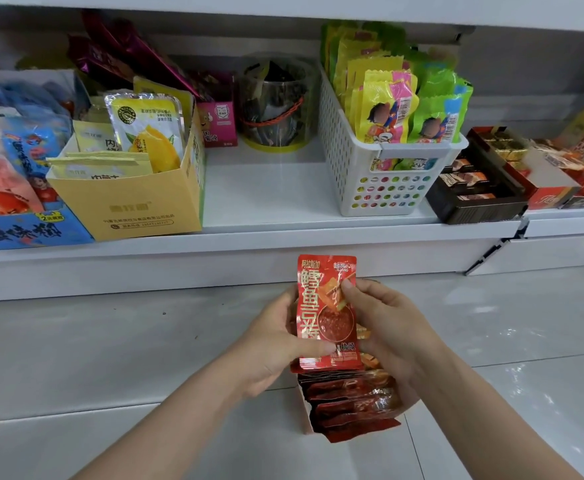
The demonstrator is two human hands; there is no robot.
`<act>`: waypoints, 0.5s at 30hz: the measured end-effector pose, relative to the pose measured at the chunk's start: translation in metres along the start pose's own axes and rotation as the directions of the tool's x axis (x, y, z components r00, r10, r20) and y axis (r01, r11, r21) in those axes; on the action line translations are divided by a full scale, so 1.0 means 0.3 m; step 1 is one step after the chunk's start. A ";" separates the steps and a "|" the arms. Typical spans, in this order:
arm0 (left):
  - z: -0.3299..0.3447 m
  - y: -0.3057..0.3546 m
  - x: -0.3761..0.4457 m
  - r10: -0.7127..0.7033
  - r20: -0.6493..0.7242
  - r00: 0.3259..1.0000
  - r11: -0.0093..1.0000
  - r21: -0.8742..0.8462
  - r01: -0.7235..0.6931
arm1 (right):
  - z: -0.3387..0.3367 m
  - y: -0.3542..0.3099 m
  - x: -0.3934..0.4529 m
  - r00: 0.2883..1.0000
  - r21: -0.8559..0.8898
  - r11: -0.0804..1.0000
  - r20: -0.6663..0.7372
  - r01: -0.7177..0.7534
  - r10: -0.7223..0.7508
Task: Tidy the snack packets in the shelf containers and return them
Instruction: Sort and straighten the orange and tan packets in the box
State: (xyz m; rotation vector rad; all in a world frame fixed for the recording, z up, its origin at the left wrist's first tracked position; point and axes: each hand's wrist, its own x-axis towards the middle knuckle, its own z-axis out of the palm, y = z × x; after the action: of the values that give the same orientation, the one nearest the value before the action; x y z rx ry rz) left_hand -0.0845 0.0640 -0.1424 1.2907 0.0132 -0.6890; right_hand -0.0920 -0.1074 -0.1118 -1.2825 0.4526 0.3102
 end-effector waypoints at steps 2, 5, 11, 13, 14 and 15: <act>0.001 -0.010 -0.001 -0.017 -0.052 0.998 1.000 0.000 0.017 | 0.003 0.000 0.002 1.000 0.023 1.000 -0.008 -0.006 0.006; -0.007 -0.025 -0.002 -0.055 -0.130 0.990 0.994 -0.101 0.042 | 0.002 0.002 0.003 1.000 0.066 0.998 -0.016 -0.016 0.017; -0.005 -0.015 -0.007 -0.055 -0.084 0.995 0.989 -0.145 0.042 | 0.011 -0.010 0.006 1.000 0.080 0.997 -0.025 -0.003 0.005; 0.003 -0.014 -0.009 -0.062 -0.084 0.995 0.976 -0.212 0.043 | 0.015 -0.018 0.009 0.999 0.088 0.996 -0.027 -0.016 0.018; 0.006 -0.014 -0.012 -0.073 -0.100 0.992 0.951 -0.306 0.039 | 0.016 -0.019 0.010 0.999 0.101 0.994 -0.026 -0.029 0.032; 0.008 -0.015 -0.015 -0.090 -0.126 0.988 0.902 -0.431 0.028 | 0.017 -0.019 0.012 0.998 0.119 0.992 -0.026 -0.045 0.049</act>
State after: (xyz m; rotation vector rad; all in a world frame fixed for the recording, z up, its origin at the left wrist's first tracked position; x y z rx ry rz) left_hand -0.0911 0.0633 -0.1439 0.9127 0.3084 -0.6018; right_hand -0.0854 -0.1041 -0.1076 -1.1630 0.5195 0.3001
